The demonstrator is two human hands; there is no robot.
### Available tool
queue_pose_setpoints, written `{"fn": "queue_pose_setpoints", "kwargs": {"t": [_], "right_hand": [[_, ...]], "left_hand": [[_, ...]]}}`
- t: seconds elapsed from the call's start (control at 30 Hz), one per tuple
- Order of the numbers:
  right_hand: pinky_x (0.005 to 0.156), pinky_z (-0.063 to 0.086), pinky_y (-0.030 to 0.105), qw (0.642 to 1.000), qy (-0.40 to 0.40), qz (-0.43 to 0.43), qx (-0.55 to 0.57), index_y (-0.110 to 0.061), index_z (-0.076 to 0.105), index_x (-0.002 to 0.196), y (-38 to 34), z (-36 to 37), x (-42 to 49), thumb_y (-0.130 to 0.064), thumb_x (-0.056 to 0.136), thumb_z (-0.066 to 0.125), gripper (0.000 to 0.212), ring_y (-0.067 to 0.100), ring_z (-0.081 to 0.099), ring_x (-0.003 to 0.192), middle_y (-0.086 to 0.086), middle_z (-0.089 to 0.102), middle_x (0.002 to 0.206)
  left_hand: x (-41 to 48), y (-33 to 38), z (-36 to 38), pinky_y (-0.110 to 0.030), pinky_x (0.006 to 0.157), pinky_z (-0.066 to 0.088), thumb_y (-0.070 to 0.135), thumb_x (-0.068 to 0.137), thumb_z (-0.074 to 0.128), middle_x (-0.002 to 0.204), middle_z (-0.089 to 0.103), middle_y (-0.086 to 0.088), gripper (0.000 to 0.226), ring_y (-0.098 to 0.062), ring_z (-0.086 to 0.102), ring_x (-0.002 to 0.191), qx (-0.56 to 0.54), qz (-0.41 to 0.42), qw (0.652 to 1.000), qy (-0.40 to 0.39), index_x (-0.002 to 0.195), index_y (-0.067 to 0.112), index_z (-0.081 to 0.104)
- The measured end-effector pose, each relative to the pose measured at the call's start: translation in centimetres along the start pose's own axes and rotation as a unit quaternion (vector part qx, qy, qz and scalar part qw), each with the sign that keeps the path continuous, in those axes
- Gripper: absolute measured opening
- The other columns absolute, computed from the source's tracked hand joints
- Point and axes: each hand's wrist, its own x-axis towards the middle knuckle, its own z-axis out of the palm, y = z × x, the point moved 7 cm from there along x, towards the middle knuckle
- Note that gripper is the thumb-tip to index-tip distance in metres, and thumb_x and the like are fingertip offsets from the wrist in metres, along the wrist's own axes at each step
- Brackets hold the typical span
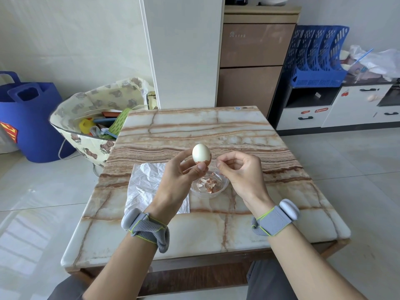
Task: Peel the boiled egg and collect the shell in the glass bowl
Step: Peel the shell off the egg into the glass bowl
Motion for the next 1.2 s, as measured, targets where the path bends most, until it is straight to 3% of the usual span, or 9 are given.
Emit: {"fn": "queue_pose_setpoints", "kwargs": {"t": [0.1,0.3,0.43,0.63,0.97,1.07,1.2], "right_hand": [[0.065,0.054,0.025,1.0,-0.008,-0.002,0.007,-0.018,0.077,0.081,-0.1,0.2,0.0,0.0,0.087,0.077,0.019,0.016,0.069,0.068,0.002,0.075,0.074],[0.06,0.053,0.019,0.998,-0.03,-0.013,0.059,-0.021,0.081,0.084,-0.9,0.8,-0.1,-0.027,0.085,0.087,0.008,0.012,0.072,0.066,0.004,0.078,0.078],[0.06,0.053,0.017,0.997,-0.034,-0.02,0.066,-0.02,0.081,0.083,-0.9,0.9,0.0,-0.022,0.084,0.088,0.007,0.01,0.071,0.064,0.002,0.077,0.073],[0.064,0.055,0.02,0.998,-0.043,-0.046,0.024,-0.02,0.081,0.083,-1.2,1.2,-0.3,-0.021,0.09,0.082,0.007,0.011,0.073,0.069,0.005,0.079,0.077],[0.065,0.055,0.028,0.998,-0.015,-0.06,-0.026,-0.011,0.077,0.083,-2.1,0.9,-0.5,-0.009,0.094,0.075,0.011,0.011,0.067,0.063,-0.002,0.074,0.07],[0.067,0.056,0.034,0.998,-0.005,-0.058,-0.03,-0.01,0.076,0.083,-2.2,0.8,-0.5,-0.008,0.093,0.075,0.011,0.015,0.067,0.064,-0.003,0.072,0.07],[0.067,0.055,0.037,0.998,0.005,-0.05,-0.028,-0.014,0.076,0.081,-2.0,0.5,-0.4,-0.011,0.093,0.076,0.013,0.016,0.067,0.064,0.003,0.073,0.07]], "left_hand": [[-0.1,0.1,0.0,-0.034,0.096,0.058,0.003,0.096,0.068,0.108,0.078,-0.014,0.037,-0.019,0.074,0.093,0.0,-0.001,1.0,0.0,0.132,0.007,0.062],[-0.5,0.4,0.1,-0.041,0.101,0.057,0.005,0.093,0.071,0.112,0.076,-0.017,0.043,-0.026,0.075,0.1,-0.001,-0.004,1.0,-0.005,0.135,0.009,0.061],[-0.7,0.9,0.4,-0.037,0.097,0.059,0.005,0.087,0.079,0.119,0.073,-0.016,0.048,-0.029,0.075,0.103,0.012,0.002,1.0,-0.009,0.132,0.01,0.064],[-1.0,1.3,0.5,-0.021,0.074,0.058,0.001,0.079,0.084,0.098,0.075,0.0,0.049,-0.023,0.078,0.088,0.014,0.005,0.999,0.047,0.124,0.009,0.068],[-1.0,1.4,0.3,-0.023,0.078,0.059,0.0,0.083,0.08,0.098,0.077,0.0,0.045,-0.015,0.076,0.081,0.027,0.015,0.999,0.04,0.126,0.005,0.067],[-1.0,1.5,0.3,-0.021,0.078,0.058,0.001,0.086,0.078,0.106,0.075,-0.012,0.041,-0.01,0.076,0.081,0.035,0.021,0.999,0.035,0.125,0.002,0.067],[-1.1,1.6,0.2,-0.029,0.088,0.059,0.003,0.087,0.077,0.116,0.073,-0.02,0.038,-0.01,0.075,0.084,0.043,0.022,0.998,0.027,0.124,0.001,0.067]]}}
